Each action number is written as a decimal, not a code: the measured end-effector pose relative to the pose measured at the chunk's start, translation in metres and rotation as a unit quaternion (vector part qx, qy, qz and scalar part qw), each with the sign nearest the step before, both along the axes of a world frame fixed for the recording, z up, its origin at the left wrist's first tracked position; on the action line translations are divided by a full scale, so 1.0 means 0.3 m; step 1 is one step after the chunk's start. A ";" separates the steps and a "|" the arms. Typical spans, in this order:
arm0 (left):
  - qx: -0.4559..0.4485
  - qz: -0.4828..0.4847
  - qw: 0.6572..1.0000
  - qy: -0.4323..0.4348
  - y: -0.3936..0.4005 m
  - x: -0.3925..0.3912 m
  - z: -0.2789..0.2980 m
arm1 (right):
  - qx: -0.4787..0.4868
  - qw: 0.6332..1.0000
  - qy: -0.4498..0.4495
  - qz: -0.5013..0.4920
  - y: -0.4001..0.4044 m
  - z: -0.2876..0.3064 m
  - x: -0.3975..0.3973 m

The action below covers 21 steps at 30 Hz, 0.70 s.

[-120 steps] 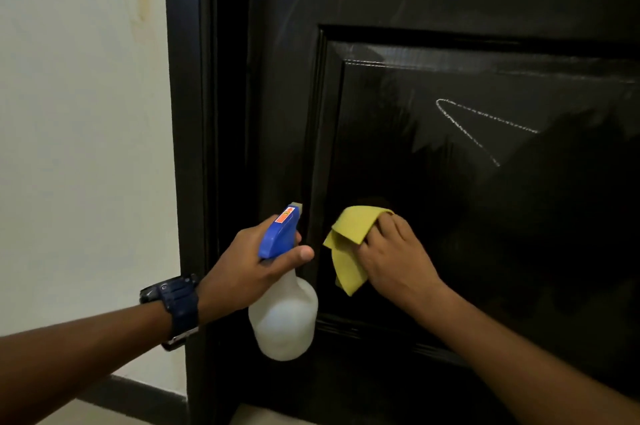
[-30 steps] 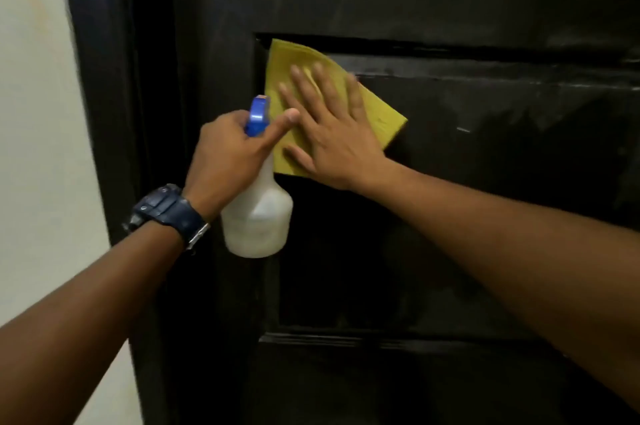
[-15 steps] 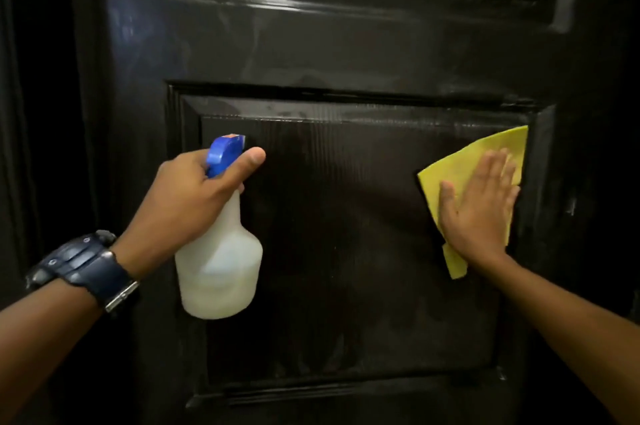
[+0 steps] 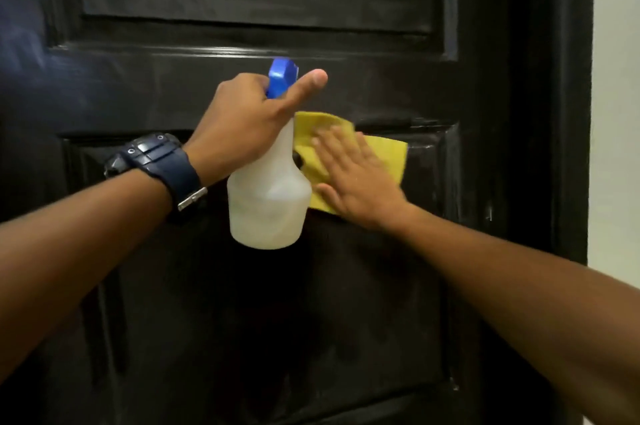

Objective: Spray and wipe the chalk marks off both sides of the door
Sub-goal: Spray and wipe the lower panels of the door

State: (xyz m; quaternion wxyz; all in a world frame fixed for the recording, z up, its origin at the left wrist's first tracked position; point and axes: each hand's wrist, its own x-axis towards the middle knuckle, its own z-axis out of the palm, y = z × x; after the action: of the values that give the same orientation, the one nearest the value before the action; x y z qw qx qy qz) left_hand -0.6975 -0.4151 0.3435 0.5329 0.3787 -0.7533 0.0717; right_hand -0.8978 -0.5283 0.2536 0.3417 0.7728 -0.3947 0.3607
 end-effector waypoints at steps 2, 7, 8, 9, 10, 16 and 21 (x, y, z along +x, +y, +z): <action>0.007 -0.021 1.000 0.001 0.003 -0.004 -0.018 | -0.001 0.988 -0.139 -0.066 -0.043 -0.045 -0.246; -0.003 -0.002 0.999 -0.050 -0.007 -0.049 -0.085 | 0.045 0.898 -0.400 -0.176 -0.045 -0.137 -0.404; 0.001 -0.009 0.999 -0.051 -0.017 -0.063 -0.091 | 0.051 0.885 -0.435 -0.161 -0.047 -0.105 -0.349; 0.008 -0.021 0.999 -0.046 -0.028 -0.075 -0.094 | 0.055 0.877 -0.455 -0.145 -0.046 -0.074 -0.290; 0.012 -0.034 0.999 -0.037 -0.040 -0.085 -0.099 | 0.051 0.883 -0.449 -0.126 -0.046 -0.048 -0.236; 0.026 -0.066 0.997 0.019 -0.072 -0.110 -0.160 | -0.045 0.956 -0.290 -0.004 -0.023 -0.076 -0.045; 0.022 -0.043 0.998 0.030 -0.072 -0.079 -0.185 | -0.100 0.982 -0.099 0.123 -0.027 -0.062 0.143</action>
State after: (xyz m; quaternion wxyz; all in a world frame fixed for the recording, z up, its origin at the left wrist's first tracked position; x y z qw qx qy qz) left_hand -0.7213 -0.4367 0.2879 0.5490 0.3595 -0.7543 0.0205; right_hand -0.8548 -0.5363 0.2350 0.3293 0.7382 -0.2902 0.5123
